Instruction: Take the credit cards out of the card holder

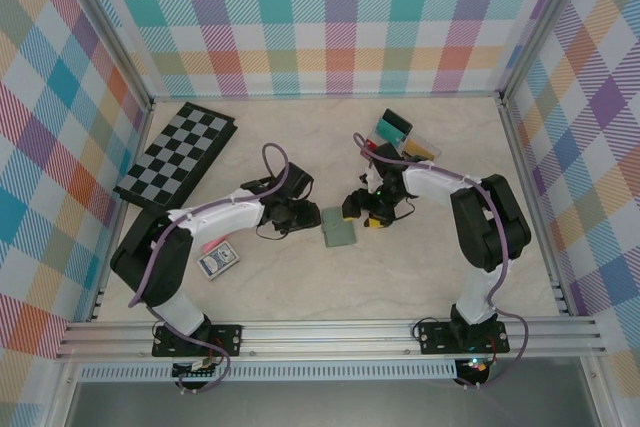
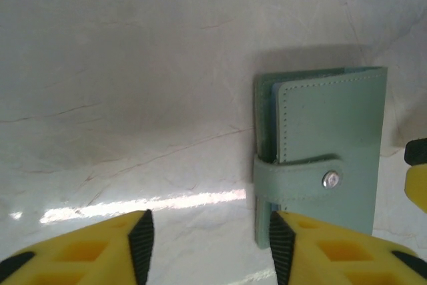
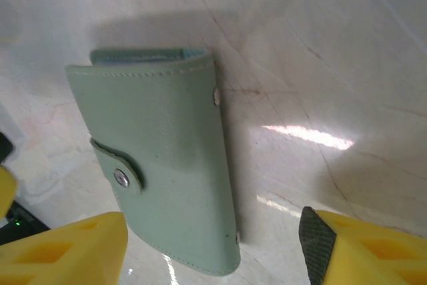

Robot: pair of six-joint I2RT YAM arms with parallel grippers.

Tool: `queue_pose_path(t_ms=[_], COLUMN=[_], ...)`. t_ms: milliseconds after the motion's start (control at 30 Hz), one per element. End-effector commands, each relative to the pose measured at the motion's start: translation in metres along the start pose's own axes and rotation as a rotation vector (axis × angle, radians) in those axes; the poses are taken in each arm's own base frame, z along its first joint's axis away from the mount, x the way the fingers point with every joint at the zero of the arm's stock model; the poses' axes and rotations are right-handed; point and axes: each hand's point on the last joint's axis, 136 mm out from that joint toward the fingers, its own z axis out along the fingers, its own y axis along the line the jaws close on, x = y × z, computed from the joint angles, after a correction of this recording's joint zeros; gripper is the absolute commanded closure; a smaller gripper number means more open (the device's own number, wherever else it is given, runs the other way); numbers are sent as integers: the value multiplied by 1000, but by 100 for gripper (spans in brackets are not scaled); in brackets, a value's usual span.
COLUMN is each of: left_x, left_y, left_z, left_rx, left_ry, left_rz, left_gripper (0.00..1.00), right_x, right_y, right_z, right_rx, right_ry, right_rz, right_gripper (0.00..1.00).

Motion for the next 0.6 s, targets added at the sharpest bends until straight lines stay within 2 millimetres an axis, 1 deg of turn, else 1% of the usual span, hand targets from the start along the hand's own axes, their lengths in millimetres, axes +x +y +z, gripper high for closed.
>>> queue_pose_path(t_ms=[0,100,167,233,300,433,567], left_x=[-2,-2,-2,0,1,4,8], left_y=[-20,-27,-32,-34,-33,-28,-20], left_z=[8,15,20,24,29,38,43], left_rx=[47,68,81,67,45,18,-12], left_ry=[15,24,30,43,49,60,69], left_rz=[-9,-23,-22,-19,-19,-32,-38], left_gripper=[57,62,70,74,76,81,83], right_x=[-5,-7,-7,-6,-6,-7,-6], right_y=[12,13,13,16,17,11,11], right_z=[-4,0,3,6,8,13,19], right_rx=[-70,-80,-90,-116,-127,-110,-131], right_ry=[-18,-6,2,18,26,29,50], right_rz=[-24,-34,-38,-45,-55,-66,-65], right_gripper=[34,37,40,42,44,44,45])
